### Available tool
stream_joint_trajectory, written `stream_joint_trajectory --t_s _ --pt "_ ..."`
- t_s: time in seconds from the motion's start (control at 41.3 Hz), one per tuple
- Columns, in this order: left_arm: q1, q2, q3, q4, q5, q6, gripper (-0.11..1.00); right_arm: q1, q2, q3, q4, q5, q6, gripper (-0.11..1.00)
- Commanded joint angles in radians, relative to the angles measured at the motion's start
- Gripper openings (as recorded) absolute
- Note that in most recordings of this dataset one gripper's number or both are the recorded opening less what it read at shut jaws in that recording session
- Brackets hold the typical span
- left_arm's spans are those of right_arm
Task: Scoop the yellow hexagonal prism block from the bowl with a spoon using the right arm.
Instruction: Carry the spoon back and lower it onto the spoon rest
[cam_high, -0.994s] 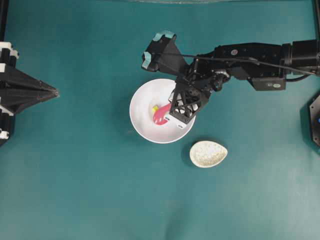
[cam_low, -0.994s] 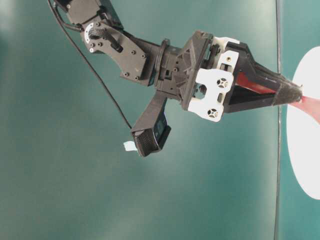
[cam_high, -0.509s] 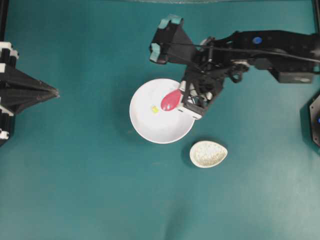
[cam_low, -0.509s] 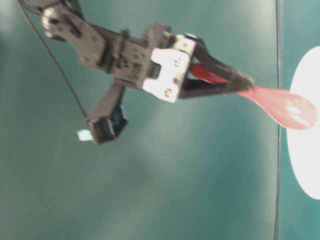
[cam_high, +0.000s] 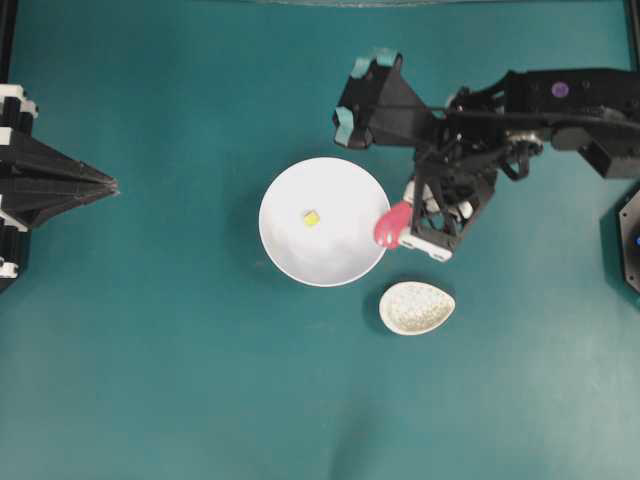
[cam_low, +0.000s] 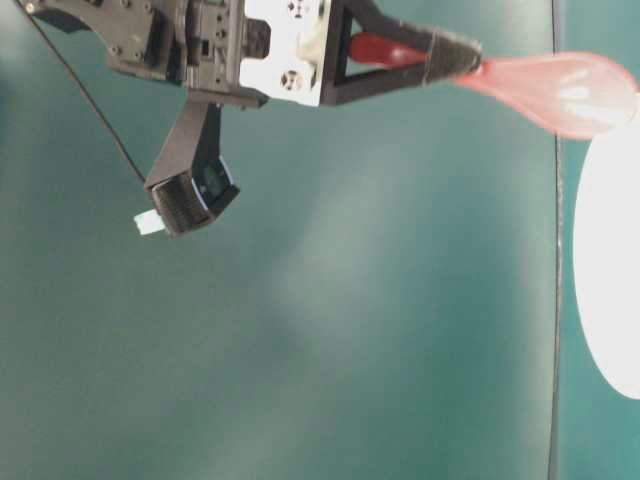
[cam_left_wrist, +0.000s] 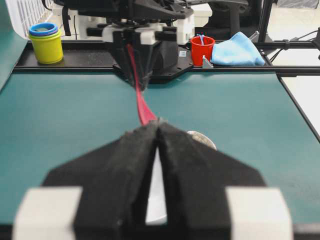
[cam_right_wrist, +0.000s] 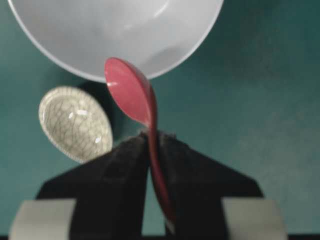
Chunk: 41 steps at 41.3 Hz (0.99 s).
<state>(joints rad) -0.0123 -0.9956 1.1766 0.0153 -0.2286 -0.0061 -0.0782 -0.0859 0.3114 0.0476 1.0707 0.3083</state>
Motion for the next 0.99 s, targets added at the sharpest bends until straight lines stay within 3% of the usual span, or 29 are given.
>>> stream_joint_trajectory --t_s 0.0,0.315,0.606,0.969 --pt "-0.003 0.008 -0.031 0.003 -0.005 0.000 0.07 0.021 -0.040 0.002 0.003 0.003 0.020 0.12" --pt "-0.003 0.011 -0.031 0.003 -0.003 0.000 0.07 0.091 -0.110 0.092 0.000 -0.040 0.126 0.12" --pt "-0.003 0.012 -0.031 0.003 -0.003 0.000 0.07 0.155 -0.146 0.225 0.000 -0.210 0.267 0.12" --pt "-0.003 0.014 -0.028 0.003 -0.003 -0.002 0.07 0.206 -0.146 0.382 0.000 -0.423 0.345 0.12"
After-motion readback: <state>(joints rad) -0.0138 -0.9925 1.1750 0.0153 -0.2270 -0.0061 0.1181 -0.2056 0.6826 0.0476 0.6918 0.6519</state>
